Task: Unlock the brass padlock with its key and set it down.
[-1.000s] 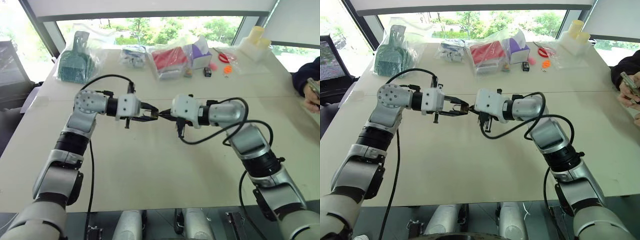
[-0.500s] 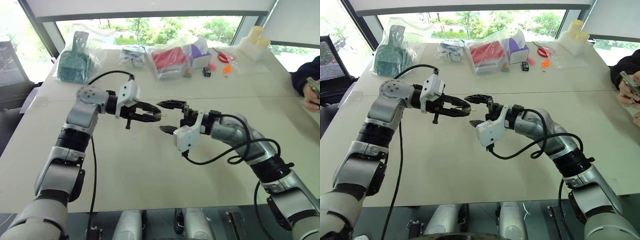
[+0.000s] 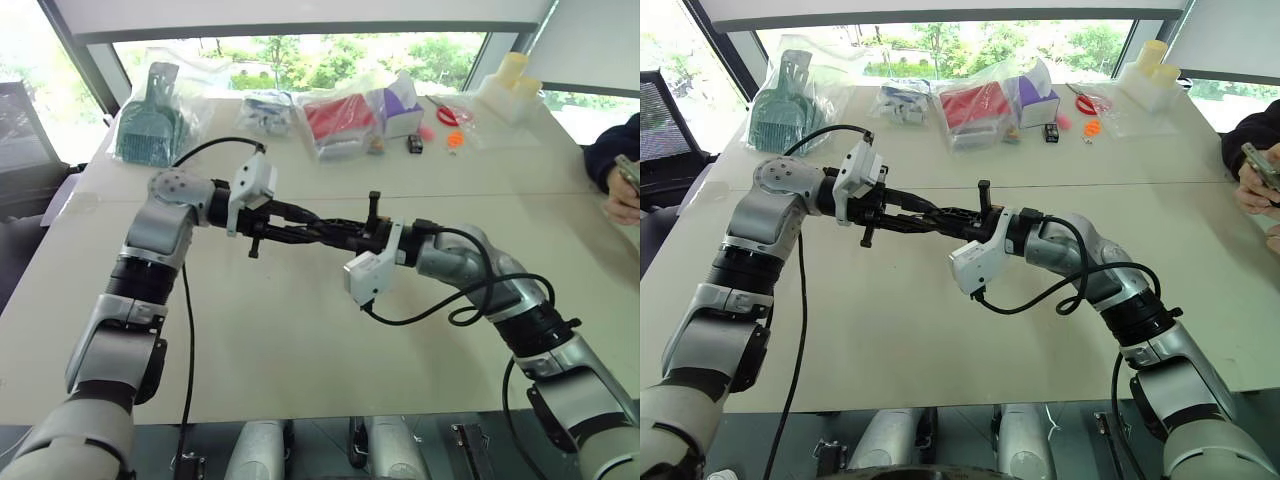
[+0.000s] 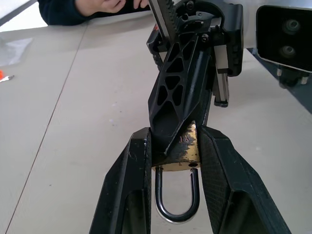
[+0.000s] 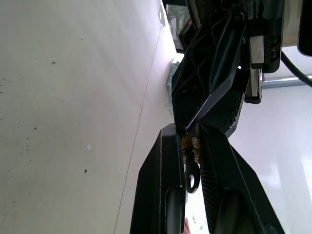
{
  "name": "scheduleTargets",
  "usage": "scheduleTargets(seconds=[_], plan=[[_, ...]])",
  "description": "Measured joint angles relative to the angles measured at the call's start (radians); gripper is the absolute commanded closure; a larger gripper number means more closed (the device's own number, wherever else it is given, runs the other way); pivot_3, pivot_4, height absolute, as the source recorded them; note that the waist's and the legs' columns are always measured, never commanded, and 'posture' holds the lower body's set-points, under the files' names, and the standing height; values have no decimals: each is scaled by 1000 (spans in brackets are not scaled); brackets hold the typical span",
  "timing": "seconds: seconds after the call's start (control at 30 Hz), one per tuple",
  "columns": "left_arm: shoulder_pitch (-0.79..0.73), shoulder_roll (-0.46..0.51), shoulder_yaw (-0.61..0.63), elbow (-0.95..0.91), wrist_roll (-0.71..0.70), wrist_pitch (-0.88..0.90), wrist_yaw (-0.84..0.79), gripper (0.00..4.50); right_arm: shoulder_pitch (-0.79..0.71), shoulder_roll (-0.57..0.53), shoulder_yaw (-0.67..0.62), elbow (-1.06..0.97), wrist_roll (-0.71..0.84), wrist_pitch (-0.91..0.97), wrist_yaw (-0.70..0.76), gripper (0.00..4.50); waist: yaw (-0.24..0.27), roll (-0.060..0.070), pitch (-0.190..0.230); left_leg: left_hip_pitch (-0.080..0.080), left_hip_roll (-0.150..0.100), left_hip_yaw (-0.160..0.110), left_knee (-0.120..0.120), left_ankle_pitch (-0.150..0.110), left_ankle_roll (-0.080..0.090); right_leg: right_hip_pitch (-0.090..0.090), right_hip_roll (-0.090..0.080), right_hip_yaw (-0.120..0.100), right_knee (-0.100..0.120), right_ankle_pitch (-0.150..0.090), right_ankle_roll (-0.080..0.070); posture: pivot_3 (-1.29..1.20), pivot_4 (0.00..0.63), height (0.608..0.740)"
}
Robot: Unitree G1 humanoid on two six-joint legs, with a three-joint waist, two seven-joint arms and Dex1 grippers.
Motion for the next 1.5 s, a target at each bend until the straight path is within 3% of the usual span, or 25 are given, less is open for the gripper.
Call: scheduleTargets(seconds=[0.3,0.37,0.57,0.77,0.87,1.13,1.5], plan=[[0,7,-1,-9,-5,25,-3,3722,0,2,0,2,-8,-10,-9,4411,0,0,0,0,0,0,0,0,0,0,0,0,0,0,0,0,150,740],[-1,10,-2,-17,-5,52,3,2685,0,4,0,2,-9,-10,-9,4500,0,0,0,0,0,0,0,0,0,0,0,0,0,0,0,0,150,740],[-2,22,-7,-18,-3,91,24,180,0,8,0,2,-9,-4,-9,4500,0,0,0,0,0,0,0,0,0,0,0,0,0,0,0,0,150,740],[-2,31,43,-42,-28,109,73,29,0,11,0,3,-8,2,-8,4500,-2,0,0,0,0,0,0,0,0,0,0,0,0,0,0,0,150,740],[-2,52,72,-75,-52,149,88,867,1,11,0,4,-7,7,-7,4500,-3,0,0,0,0,0,0,0,0,0,0,0,0,0,0,0,150,740],[59,89,72,-139,-66,195,98,4489,1,20,0,16,-7,9,-6,4500,-4,0,0,0,0,0,0,0,0,0,0,0,0,0,0,0,150,740],[126,111,23,-179,-19,173,101,4489,1,20,0,17,-7,10,7,4500,0,0,0,1,0,0,0,0,0,0,0,1,1,0,0,0,150,740]])
